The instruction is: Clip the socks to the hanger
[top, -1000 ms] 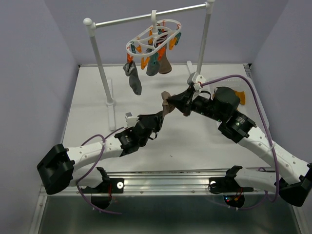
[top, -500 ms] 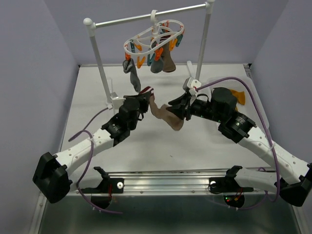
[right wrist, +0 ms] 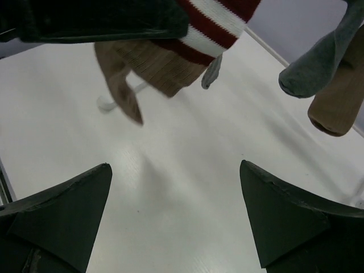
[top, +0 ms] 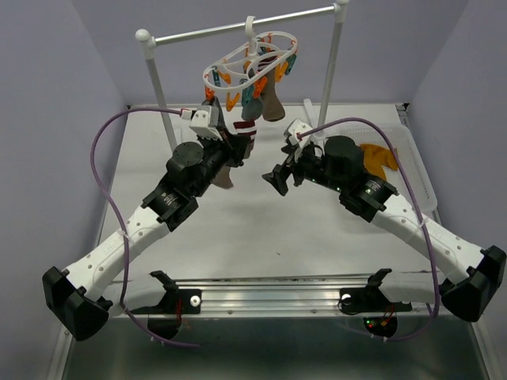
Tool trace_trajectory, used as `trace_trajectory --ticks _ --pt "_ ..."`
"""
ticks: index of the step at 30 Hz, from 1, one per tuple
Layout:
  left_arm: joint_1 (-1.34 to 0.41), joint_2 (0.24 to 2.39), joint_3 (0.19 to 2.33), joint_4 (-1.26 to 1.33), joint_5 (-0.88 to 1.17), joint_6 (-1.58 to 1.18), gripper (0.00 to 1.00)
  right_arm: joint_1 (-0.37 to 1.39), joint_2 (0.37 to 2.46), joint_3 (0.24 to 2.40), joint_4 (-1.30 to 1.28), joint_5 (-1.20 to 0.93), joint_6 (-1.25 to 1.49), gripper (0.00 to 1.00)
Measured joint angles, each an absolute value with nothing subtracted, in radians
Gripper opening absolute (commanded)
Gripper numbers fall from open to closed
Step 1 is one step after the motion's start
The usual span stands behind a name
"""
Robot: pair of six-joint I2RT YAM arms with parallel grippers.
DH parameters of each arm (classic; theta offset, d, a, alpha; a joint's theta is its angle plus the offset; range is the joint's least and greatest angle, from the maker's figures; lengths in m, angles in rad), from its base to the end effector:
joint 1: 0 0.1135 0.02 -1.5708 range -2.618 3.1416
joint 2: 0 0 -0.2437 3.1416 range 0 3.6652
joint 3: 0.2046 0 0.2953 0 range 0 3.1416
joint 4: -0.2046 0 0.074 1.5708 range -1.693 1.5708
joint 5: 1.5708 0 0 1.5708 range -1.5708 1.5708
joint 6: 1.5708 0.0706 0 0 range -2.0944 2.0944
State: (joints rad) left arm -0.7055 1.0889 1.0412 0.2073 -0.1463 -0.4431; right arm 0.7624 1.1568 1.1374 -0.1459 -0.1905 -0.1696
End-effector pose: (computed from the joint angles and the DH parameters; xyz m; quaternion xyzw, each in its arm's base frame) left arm 0.2661 -0.2131 0.3985 0.0295 0.6485 -0.3726 0.6631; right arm 0.2465 0.2539 0.3674 -0.3962 0.6510 0.2573 0.5941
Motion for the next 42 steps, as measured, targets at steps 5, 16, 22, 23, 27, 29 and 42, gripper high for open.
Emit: trace_trajectory --ticks 5,16,22,23,27,29,42 --pt "-0.705 1.028 1.024 0.168 -0.123 -0.187 0.0 0.677 1.312 1.264 -0.146 -0.135 -0.087 1.0" --pt "-0.664 0.871 0.865 0.223 -0.014 0.189 0.0 0.597 1.481 1.409 -0.033 -0.052 0.149 1.0" --pt "-0.581 0.904 0.855 0.277 -0.05 0.256 0.0 0.597 1.48 1.389 0.027 0.066 0.217 1.0" --pt "-0.555 0.917 0.865 0.28 -0.058 0.253 0.0 0.597 1.48 1.384 0.031 0.075 0.223 1.0" --pt "-0.478 0.989 0.94 0.299 -0.062 0.226 0.0 0.593 1.481 1.378 0.031 0.107 0.233 1.0" --pt "-0.451 1.034 0.994 0.298 -0.074 0.212 0.0 0.582 1.485 1.382 0.036 0.115 0.237 1.0" --pt "-0.35 1.266 1.18 0.313 -0.053 0.12 0.0 0.534 1.616 1.478 0.053 0.089 0.24 1.0"
